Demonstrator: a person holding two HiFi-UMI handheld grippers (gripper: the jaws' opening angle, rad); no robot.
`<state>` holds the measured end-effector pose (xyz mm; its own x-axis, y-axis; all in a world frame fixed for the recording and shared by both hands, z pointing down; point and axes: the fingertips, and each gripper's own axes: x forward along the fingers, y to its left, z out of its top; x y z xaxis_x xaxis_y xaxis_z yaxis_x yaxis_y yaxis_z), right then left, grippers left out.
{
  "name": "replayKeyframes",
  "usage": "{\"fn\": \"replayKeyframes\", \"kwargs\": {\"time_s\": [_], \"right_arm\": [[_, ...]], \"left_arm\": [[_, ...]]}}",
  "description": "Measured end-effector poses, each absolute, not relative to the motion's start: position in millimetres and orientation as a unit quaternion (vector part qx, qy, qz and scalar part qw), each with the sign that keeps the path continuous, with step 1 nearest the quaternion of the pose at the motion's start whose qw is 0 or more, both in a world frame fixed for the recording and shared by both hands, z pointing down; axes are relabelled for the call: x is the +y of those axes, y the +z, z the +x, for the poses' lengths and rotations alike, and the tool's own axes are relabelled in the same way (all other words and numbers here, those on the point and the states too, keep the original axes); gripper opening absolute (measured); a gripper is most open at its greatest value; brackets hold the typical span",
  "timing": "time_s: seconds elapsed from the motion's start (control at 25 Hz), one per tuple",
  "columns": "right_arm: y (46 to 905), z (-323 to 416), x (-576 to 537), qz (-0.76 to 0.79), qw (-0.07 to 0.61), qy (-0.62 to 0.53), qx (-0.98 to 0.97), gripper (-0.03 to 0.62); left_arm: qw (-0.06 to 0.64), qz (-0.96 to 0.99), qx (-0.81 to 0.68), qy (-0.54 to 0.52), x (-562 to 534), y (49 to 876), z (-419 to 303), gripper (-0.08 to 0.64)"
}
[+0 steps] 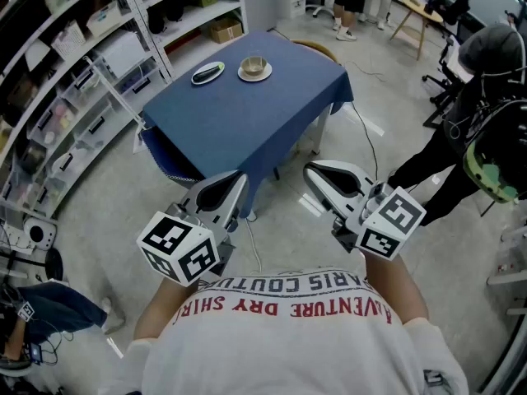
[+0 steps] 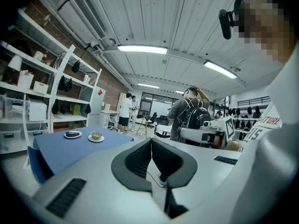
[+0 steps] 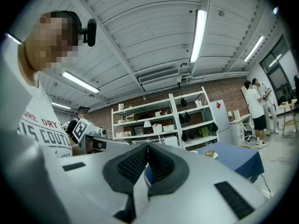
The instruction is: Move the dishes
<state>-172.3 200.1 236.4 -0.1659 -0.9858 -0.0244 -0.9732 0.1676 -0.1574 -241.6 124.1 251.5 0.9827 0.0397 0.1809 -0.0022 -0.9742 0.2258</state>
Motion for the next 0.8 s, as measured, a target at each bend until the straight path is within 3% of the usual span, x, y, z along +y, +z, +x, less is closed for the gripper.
{"fn": "replayKeyframes", "kwargs": {"time_s": [0.8], "right_arm": [[261.6,-121.7,231.3,-0.645,0.061,-0.065,0.759,0.026]], "left_arm": [[0.117,0.989,-0.006,0.091,151.0,272.8,-190.8,0.028]]}}
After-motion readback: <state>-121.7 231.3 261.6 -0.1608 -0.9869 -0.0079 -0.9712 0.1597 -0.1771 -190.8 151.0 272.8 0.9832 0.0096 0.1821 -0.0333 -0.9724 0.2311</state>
